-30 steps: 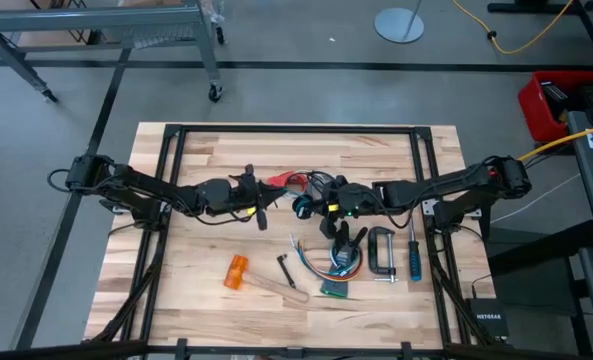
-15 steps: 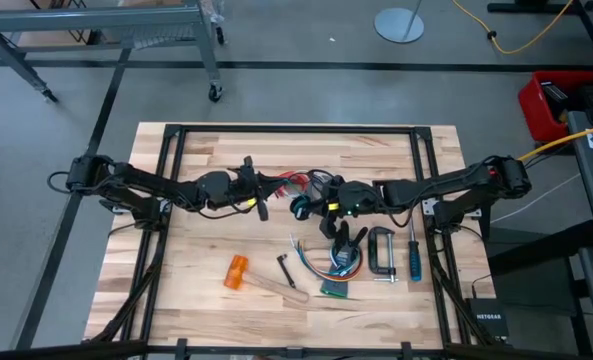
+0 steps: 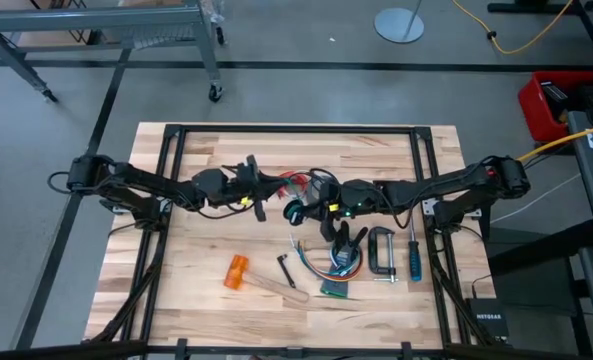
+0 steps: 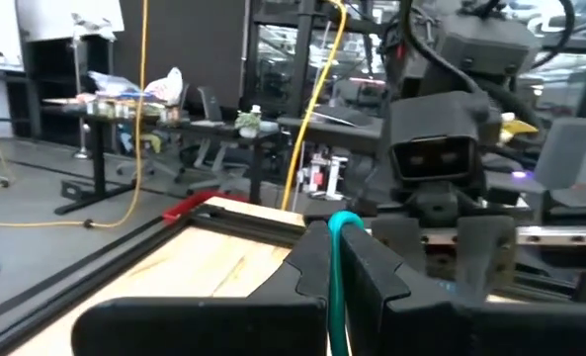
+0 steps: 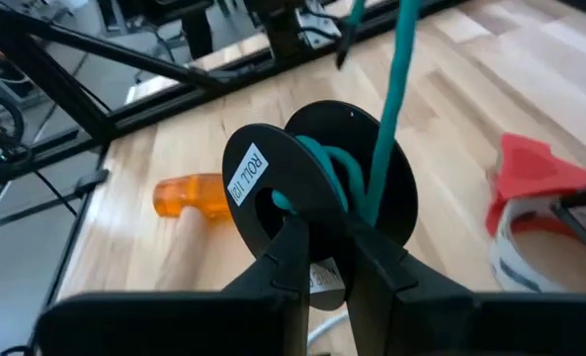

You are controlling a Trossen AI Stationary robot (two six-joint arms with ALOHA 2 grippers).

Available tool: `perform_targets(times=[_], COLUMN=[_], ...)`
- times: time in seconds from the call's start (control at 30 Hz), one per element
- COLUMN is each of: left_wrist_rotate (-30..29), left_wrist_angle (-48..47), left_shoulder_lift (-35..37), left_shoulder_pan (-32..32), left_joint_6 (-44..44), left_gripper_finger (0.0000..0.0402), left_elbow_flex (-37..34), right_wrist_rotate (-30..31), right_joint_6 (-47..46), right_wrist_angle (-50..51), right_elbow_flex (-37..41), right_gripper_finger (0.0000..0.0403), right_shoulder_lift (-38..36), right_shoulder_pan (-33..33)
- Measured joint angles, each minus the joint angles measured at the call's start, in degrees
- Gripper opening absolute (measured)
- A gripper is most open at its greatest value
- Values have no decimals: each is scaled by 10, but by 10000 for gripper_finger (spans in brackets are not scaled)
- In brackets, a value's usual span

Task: Coil cords
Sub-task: Uncoil the blue wire from the spool

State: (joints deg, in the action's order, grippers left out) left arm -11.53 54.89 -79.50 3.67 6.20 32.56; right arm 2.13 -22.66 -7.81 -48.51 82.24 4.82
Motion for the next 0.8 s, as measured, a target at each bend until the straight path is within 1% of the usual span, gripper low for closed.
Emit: perform_targets(times=[0.27,0.53,0.8], left_wrist_rotate=[0,-2,-4], left_wrist_angle=[-1,-6,-36], left_shoulder_lift=[0,0,0], left_shoulder_pan=[-12,-27,-38], left_joint_6=[5,-23,-34], left_gripper_finger=[0,0,0], left_elbow_flex=[-1,-1,-1], right_wrist_rotate=[14,13,14], right_joint_6=[-5,-29,-31], right_wrist_angle=[43,73,104], right_elbow_flex=[-2,-2,-1], right_gripper_finger=[44,44,44], right_shoulder_lift=[2,2,3], right_shoulder_pan=[0,1,1])
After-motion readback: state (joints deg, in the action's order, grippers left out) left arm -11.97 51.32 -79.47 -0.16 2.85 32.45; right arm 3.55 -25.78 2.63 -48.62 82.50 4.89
